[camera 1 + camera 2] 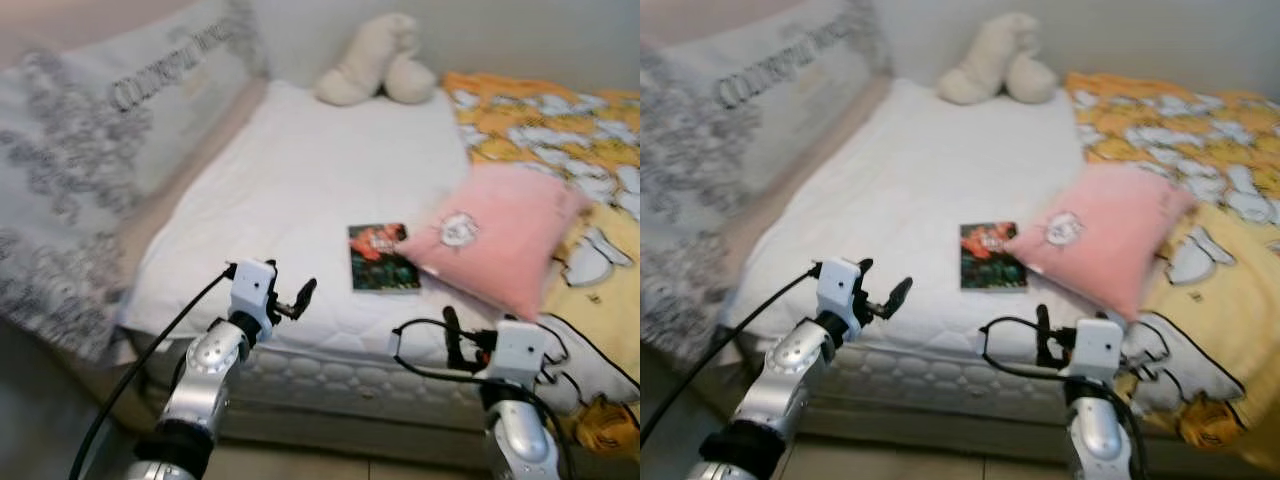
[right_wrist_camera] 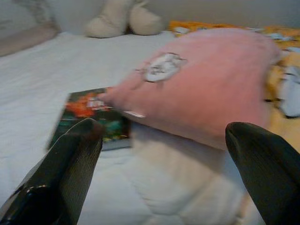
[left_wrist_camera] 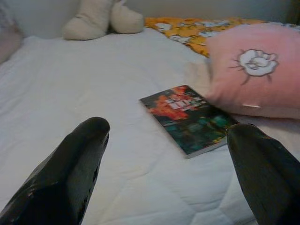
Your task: Clean up the room
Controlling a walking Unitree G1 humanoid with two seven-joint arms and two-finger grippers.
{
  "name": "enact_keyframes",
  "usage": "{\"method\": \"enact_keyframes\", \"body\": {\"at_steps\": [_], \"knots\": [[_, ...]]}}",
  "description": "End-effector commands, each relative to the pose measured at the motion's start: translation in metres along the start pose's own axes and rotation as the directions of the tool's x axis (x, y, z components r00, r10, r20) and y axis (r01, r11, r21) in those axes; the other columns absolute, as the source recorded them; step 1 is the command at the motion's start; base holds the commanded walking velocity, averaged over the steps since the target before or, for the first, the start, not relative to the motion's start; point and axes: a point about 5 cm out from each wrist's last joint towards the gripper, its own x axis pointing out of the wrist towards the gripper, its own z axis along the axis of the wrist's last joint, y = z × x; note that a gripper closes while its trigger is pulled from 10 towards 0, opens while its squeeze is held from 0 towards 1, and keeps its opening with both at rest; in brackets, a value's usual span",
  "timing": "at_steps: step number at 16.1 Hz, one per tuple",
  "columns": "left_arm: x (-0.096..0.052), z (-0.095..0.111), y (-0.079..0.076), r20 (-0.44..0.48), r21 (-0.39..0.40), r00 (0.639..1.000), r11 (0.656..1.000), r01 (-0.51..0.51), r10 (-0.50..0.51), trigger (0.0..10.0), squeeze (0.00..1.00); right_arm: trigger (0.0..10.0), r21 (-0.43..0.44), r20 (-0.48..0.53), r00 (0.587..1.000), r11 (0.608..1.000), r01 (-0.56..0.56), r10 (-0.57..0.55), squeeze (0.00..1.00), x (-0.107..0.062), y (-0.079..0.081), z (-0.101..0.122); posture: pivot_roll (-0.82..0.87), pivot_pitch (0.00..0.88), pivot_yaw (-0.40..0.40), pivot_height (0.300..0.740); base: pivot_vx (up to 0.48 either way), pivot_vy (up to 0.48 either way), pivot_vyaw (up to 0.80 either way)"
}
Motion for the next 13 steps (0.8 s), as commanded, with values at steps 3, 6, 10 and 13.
{"method": "enact_keyframes", "body": {"at_steps": [3,6,10,13], "knots": [[-0.001,0.001,-0.008,0.052,-0.094,0.997,0.994,-0.053,0.058,10.0,0.0,10.0,0.011,0.046,0.999,1.0,0.025,-0.026,0.0,0.005,-0.007,0.009,0.05,0.0,0.033,0.74,0.459,0.0,0.0],[0.003,0.006,-0.015,0.08,-0.133,0.995,0.99,-0.052,0.063,10.0,0.0,10.0,0.127,0.061,0.997,0.991,0.039,-0.047,0.0,0.01,-0.006,0.015,0.05,0.0,0.026,0.74,0.48,0.0,0.0],[0.007,0.017,-0.019,0.13,-0.099,0.991,0.995,-0.016,0.029,10.0,0.0,10.0,0.147,0.045,0.997,0.988,0.049,-0.057,0.0,0.012,-0.012,0.016,0.05,0.0,0.023,0.74,0.48,0.0,-0.16],[0.01,0.025,-0.024,0.156,-0.088,0.988,0.996,0.021,-0.007,10.0,0.0,10.0,0.123,0.045,0.998,0.992,0.038,-0.043,0.0,0.01,-0.011,0.015,0.05,0.0,0.028,0.74,0.48,0.0,-0.64]]}}
